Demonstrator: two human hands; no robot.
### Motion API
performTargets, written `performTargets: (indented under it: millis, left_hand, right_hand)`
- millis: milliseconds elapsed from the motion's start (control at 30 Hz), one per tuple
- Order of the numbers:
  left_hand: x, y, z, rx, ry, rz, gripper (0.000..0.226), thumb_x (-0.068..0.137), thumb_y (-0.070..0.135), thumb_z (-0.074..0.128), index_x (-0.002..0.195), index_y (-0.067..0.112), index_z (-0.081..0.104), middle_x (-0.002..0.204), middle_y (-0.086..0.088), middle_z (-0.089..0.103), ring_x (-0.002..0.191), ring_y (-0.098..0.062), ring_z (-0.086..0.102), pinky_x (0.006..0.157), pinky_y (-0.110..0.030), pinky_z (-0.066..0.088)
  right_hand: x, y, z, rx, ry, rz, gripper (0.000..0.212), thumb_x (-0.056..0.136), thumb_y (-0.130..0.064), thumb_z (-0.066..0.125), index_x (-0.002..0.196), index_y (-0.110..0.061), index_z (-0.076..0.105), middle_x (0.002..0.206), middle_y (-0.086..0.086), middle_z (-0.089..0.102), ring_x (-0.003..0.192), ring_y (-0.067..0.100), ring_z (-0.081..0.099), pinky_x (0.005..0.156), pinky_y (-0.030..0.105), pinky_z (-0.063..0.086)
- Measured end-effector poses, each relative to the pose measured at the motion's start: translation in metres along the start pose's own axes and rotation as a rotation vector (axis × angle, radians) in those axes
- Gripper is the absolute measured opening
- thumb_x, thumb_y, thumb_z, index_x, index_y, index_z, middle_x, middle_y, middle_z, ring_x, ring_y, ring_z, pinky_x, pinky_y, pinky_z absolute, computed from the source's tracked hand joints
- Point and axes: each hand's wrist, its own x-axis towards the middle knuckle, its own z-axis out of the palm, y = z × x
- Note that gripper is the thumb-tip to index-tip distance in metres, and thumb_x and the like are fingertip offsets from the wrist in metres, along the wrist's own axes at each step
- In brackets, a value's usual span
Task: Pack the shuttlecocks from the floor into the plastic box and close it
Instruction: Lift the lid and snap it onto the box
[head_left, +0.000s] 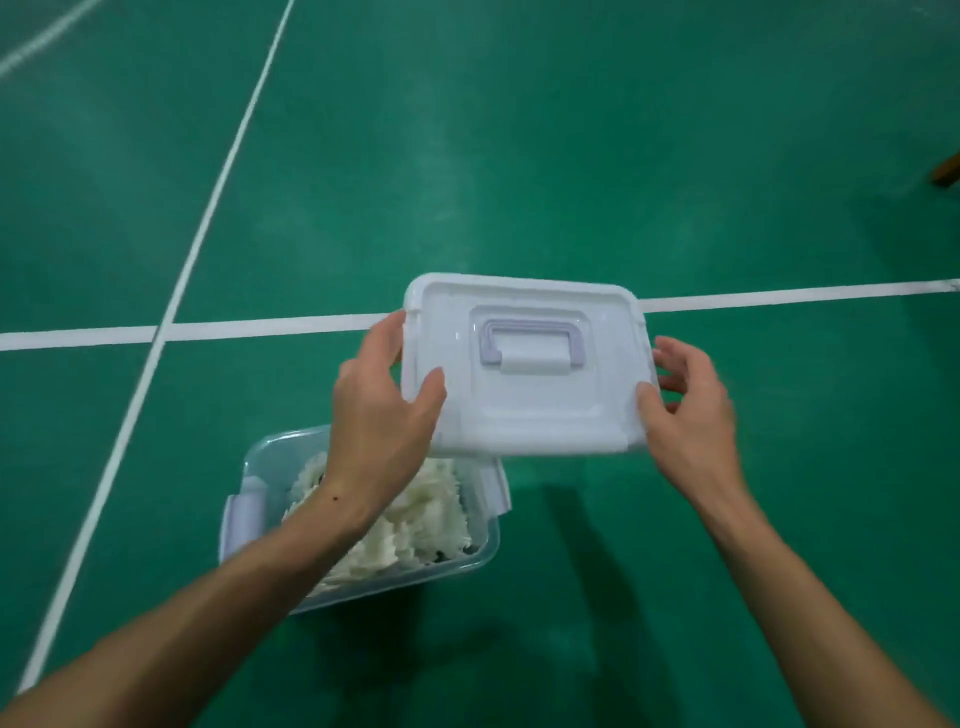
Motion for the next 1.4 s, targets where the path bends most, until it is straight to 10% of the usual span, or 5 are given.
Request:
performTargets:
  millis: [200,500,1033,1400]
  left_hand:
    - [-0.031,-0.044,-0.113,0.061,0.104,-0.058,0.058,0.094,0.007,0.072,0.147,0.023,0.054,0.134,0.021,0.062,0.122,0.002,0.06,0.092,-0.027,0.055]
    - [-0.128,-0.118,-0.138,0.087,0.078,-0.269,0.055,0.09,0.016,0.078,0.137,0.038,0.062,0.124,0.009,0.068,0.1,0.002,0.066,0.088,-0.036,0.06]
    - [-0.103,-0.159,-0.129,0.129,0.108,-0.287,0.051,0.088,0.021,0.079,0.135,0.032,0.06,0.119,0.013,0.069,0.111,-0.013,0.064,0.086,-0.043,0.058]
    - [-0.093,-0.159,-0.115,0.055,0.092,-0.346,0.051,0.084,0.023,0.084,0.132,0.023,0.068,0.113,0.014,0.073,0.101,0.012,0.063,0.089,-0.036,0.059]
  right_hand:
    - [-0.047,-0.062,0.077,0.044,-0.181,-0.063,0.049,0.095,-0.003,0.063,0.14,-0.02,0.056,0.125,-0.014,0.064,0.105,0.01,0.064,0.077,0.012,0.047]
    - [-0.136,-0.038,0.093,-0.127,-0.266,0.056,0.042,0.093,-0.008,0.067,0.131,-0.025,0.062,0.117,-0.007,0.069,0.094,0.023,0.067,0.084,0.043,0.057]
    - [-0.116,-0.028,0.141,-0.21,-0.257,-0.027,0.038,0.097,-0.018,0.072,0.134,-0.012,0.07,0.118,0.003,0.068,0.096,0.023,0.066,0.097,0.044,0.055]
    - [-0.102,-0.007,0.138,-0.292,-0.351,0.123,0.037,0.094,-0.02,0.069,0.13,-0.026,0.071,0.099,0.007,0.07,0.083,0.028,0.066,0.077,0.038,0.054]
